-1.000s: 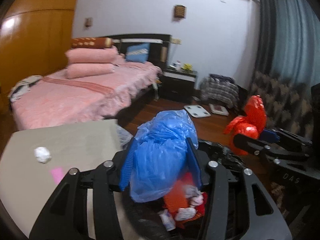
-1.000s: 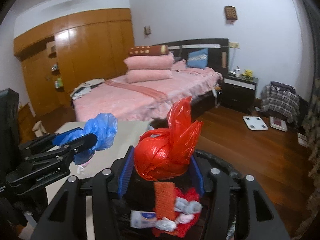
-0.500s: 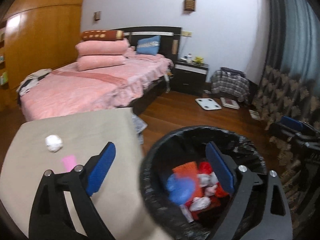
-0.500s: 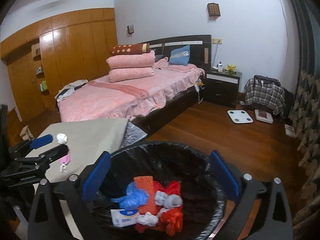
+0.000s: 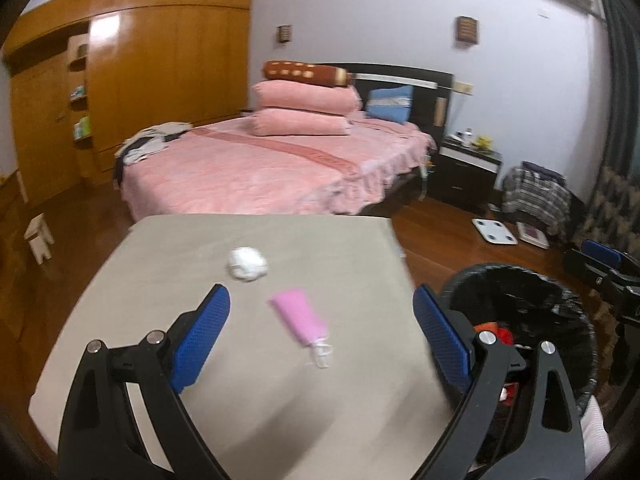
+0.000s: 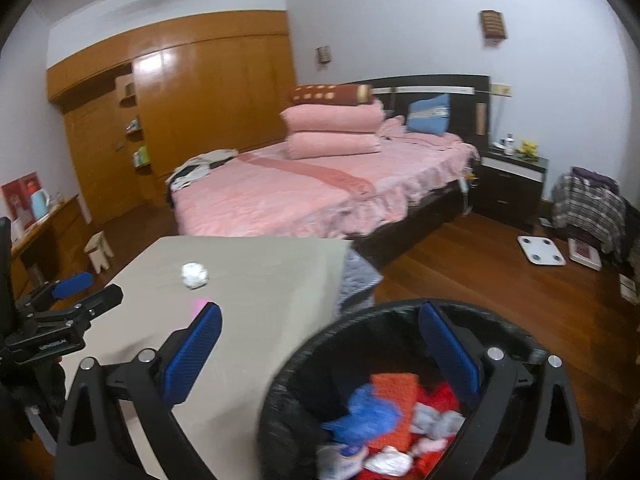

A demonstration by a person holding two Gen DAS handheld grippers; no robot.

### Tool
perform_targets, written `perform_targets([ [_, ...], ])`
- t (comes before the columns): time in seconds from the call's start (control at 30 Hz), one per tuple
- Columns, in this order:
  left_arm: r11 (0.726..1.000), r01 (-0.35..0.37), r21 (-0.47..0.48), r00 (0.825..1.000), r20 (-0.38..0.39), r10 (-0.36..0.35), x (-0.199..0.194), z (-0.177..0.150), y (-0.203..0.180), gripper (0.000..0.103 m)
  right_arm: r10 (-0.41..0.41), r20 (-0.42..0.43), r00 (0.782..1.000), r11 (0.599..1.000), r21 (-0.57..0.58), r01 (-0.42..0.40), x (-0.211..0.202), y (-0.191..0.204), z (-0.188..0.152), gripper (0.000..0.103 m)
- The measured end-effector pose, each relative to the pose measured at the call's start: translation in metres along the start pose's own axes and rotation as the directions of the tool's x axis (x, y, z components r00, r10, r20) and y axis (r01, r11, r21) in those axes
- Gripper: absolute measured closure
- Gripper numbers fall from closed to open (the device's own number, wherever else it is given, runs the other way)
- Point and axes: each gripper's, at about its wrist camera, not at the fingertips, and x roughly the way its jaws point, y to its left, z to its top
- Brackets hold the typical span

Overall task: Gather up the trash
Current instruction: 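Grasp the pink face mask with the right tool while the left tool approaches the tissue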

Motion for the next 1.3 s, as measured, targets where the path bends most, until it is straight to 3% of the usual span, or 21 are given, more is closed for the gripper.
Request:
perform_targets([
  [0.27,0.995,-0.084,-0.051,0.996,-0.011,0.084,0.009,-0.008,0.061,0.013,0.06,-0.031,0.998,0.998,-0.02,-0.06,0.052,0.052,-0.001,0.006],
  [0.83,0.984,-0.149,-0.101,0.981,-0.141,0.134,0.08,-0.042,0.136,0.013,0.094,-0.227,0.969,0.992,-0.062,-0.111,0.184,0.125,-0.038,0.007],
  [1.13,0.978,-0.169,-0.124,0.976,-0.162,0.148,0.102,-0.042,0.151,0.013,0.116,-0.321,0.94,0.984,-0.091,-0.153,0.219,0.149,-0.051,0.021],
  [1.23,0.977,-0.167,-0.129,0.976,-0.165,0.145,0.106,-0.042,0.152,0.013,0.127,-0.353,0.927,0.982,-0.088,-0.168,0.226,0.152,-0.055,0.032],
  [1.3,0.978,-0.166,-0.129,0.976,-0.165,0.144,0.107,-0.043,0.152,0.013,0.139,-0.381,0.914,0.98,-0.078,-0.181,0.23,0.152,-0.058,0.047],
])
